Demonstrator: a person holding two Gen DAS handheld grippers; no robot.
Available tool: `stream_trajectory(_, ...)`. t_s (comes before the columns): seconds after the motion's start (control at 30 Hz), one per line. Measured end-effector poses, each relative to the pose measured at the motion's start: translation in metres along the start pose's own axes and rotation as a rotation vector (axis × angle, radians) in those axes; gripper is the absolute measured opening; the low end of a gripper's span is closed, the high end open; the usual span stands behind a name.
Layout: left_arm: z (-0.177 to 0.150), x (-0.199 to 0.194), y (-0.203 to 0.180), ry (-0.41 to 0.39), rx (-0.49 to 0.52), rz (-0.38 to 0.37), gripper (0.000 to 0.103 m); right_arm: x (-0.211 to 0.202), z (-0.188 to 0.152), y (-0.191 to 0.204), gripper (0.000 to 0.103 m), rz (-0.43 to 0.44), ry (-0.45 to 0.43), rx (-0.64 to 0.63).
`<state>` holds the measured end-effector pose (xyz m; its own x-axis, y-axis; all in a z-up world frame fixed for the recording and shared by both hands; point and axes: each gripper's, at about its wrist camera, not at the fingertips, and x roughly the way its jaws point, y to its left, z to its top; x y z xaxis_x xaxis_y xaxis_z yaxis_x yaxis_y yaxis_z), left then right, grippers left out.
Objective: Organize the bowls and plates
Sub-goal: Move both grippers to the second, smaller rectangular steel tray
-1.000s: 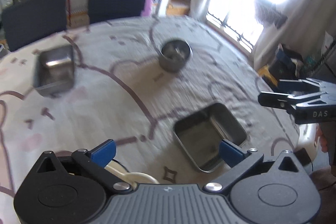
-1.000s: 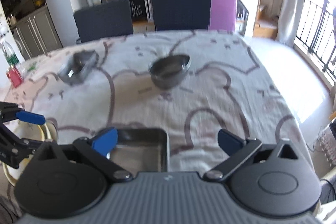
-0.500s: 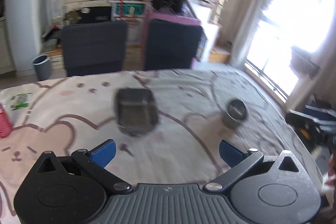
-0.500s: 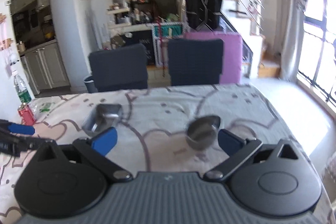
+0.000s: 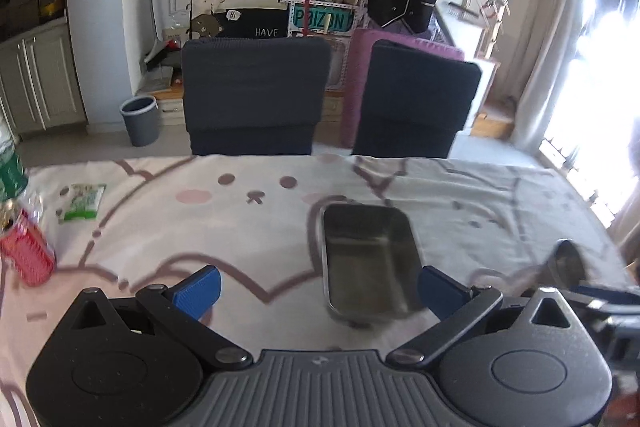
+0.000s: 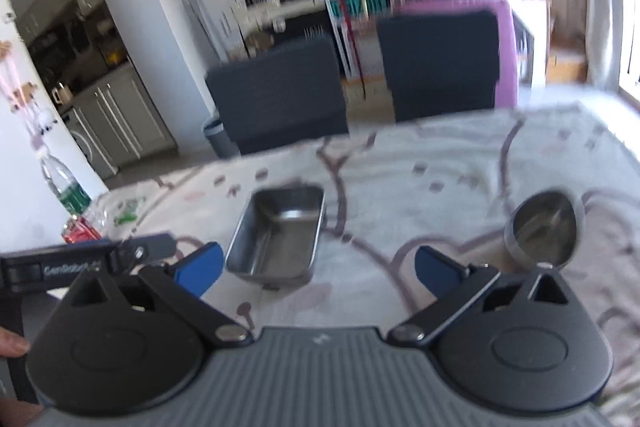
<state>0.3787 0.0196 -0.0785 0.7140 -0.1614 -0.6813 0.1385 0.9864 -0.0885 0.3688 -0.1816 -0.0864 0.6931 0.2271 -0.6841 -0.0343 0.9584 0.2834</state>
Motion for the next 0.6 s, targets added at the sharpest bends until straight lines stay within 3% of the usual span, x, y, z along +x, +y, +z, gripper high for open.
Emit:
stream_trajectory(0.2, 0.023, 0.049, 0.007, -0.014, 0.047, 0.002, 0.103, 0.071, -0.009, 0.011, 0.103, -0.036, 0.108, 0.113)
stream_trajectory(0.33, 0.026, 0.083, 0.01, -0.004, 0.036, -0.018, 0.103, 0.105, -0.01, 0.014, 0.103, -0.06, 0.133, 0.161)
stream_trajectory(0.6, 0.014, 0.125, 0.026, 0.085, -0.05, -0.053, 0.103, 0.154, -0.015, 0.035, 0.103, -0.106, 0.228, 0.075)
